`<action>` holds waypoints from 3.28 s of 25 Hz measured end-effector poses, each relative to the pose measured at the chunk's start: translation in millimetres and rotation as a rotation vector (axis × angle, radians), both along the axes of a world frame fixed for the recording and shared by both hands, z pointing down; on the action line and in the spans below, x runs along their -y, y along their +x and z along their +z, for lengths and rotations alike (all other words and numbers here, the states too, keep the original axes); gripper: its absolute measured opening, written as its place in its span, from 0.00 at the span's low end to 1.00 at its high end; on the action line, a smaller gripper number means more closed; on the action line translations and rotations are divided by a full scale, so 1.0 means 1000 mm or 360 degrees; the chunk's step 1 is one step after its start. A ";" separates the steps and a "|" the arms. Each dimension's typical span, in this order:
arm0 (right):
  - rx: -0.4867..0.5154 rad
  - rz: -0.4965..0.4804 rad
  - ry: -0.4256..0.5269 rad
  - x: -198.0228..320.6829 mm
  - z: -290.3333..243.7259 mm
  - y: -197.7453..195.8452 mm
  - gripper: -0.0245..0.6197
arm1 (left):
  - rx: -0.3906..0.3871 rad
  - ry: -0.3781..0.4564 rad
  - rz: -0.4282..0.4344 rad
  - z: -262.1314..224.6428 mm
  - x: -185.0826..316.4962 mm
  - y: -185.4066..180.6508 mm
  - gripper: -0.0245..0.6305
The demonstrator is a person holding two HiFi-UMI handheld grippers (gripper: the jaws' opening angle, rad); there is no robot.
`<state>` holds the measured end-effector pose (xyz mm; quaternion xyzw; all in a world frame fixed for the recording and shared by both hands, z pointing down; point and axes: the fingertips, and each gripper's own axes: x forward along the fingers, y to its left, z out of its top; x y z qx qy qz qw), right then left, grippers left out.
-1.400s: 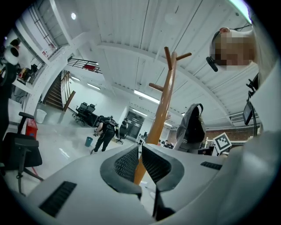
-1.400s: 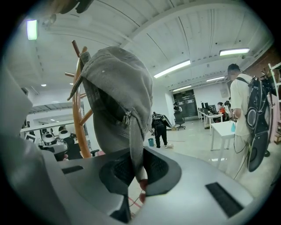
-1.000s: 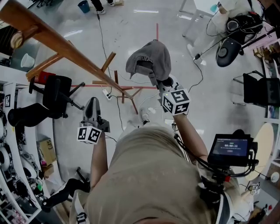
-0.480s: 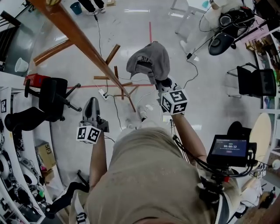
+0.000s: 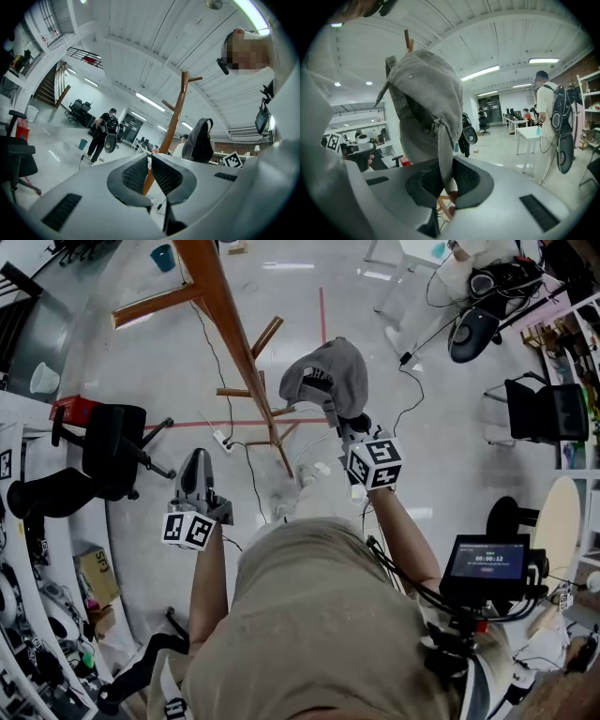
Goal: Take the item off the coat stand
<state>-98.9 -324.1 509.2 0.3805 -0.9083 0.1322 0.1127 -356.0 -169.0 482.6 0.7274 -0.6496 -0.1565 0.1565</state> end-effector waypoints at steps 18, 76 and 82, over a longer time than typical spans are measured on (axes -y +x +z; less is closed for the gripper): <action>0.0020 0.0095 -0.0019 -0.043 0.033 -0.011 0.08 | -0.0040 0.0070 0.0034 0.016 -0.038 -0.024 0.07; 0.0050 -0.0210 -0.0066 -0.170 0.033 0.169 0.08 | 0.0100 0.0055 0.0101 0.008 -0.160 0.218 0.07; 0.0039 -0.0207 -0.0065 -0.172 0.061 0.160 0.08 | 0.0094 0.0006 0.0112 0.040 -0.156 0.207 0.07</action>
